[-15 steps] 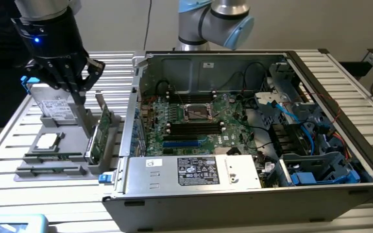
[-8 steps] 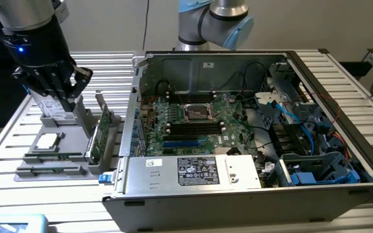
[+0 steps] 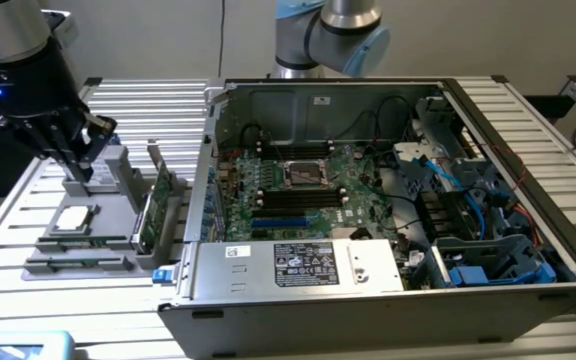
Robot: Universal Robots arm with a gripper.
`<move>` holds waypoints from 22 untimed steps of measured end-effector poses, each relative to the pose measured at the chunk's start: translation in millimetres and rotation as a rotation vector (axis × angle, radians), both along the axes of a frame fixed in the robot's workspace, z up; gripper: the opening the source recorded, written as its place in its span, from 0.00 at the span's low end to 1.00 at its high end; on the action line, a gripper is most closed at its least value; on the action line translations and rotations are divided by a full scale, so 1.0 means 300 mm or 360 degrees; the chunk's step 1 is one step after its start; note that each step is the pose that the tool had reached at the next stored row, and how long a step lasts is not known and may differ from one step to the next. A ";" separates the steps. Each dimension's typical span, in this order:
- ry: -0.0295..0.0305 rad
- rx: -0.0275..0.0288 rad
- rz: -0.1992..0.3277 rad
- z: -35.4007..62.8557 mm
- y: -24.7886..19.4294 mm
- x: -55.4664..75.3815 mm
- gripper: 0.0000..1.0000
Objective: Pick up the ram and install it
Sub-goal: 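Reach for the ram, then pick up the ram and move it above insertion slot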
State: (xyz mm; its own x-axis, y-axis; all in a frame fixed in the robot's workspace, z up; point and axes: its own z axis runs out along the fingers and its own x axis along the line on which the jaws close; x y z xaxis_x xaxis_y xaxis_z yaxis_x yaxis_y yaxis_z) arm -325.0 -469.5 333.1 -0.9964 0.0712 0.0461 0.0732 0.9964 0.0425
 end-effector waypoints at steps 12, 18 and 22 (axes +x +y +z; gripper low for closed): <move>0.00003 -0.00006 0.0000 -0.010 -0.050 -0.112 0.11; 0.00003 -0.00005 0.0000 -0.010 -0.050 -0.112 0.11; 0.00003 -0.00005 0.0000 -0.010 -0.050 -0.112 0.11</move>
State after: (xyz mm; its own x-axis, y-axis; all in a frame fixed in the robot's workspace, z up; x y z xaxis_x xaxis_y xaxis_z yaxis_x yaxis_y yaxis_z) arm -358.4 -484.6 330.1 -0.9964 0.0712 0.0463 0.0732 0.9964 0.0421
